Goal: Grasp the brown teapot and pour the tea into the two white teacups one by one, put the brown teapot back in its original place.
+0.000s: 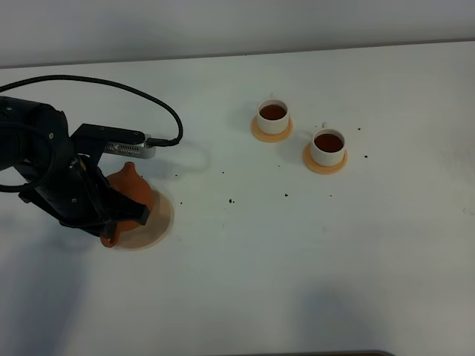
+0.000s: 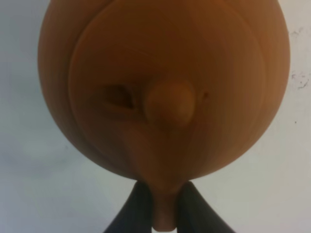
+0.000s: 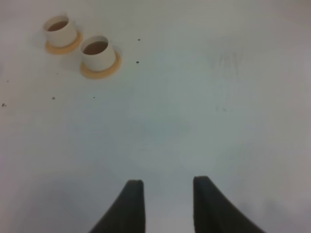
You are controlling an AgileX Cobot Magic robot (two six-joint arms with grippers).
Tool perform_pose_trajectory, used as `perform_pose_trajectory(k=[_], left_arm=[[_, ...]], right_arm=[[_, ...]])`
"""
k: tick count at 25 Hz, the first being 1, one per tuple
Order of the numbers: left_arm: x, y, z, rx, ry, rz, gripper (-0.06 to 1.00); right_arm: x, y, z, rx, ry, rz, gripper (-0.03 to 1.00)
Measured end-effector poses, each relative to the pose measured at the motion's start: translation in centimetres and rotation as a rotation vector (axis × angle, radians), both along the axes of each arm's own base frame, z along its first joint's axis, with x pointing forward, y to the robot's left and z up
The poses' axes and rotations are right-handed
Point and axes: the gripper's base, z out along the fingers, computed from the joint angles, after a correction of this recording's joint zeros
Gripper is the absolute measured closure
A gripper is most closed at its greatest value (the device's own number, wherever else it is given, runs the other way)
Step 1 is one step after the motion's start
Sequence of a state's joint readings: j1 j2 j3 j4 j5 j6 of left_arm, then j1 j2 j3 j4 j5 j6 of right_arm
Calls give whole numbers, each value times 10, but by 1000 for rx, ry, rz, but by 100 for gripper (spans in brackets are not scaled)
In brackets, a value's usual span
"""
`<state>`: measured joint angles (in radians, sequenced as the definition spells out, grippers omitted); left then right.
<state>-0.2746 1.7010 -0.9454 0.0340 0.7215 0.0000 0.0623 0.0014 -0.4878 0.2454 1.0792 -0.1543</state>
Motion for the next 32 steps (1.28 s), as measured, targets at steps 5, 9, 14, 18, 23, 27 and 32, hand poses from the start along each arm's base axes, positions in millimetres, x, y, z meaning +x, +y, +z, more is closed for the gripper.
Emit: perform_pose_trajectory(k=[5,9,14,18,23,27,32], left_arm=[[0,0,0,-4,0,-8,83],[1,-2,-8,-8,30,-20,83],[2,-3,-15,-13,55,-33,83],[3,-4,-15,-17,38,-39,83],[5,-4,-15,-24,17,-40,83],[5,-4,-15,-25,16,-43,83],[5,-4,-15,-25,16,-43,82]], right_arm=[[0,0,0,0,0,0,73],[0,0,0,0,0,0,73],[0,0,0,0,0,0,73],[0,0,0,0,0,0,73],[0,0,0,0,0,0,73],[0,0,0,0,0,0,73],[0,0,0,0,0,0,73]])
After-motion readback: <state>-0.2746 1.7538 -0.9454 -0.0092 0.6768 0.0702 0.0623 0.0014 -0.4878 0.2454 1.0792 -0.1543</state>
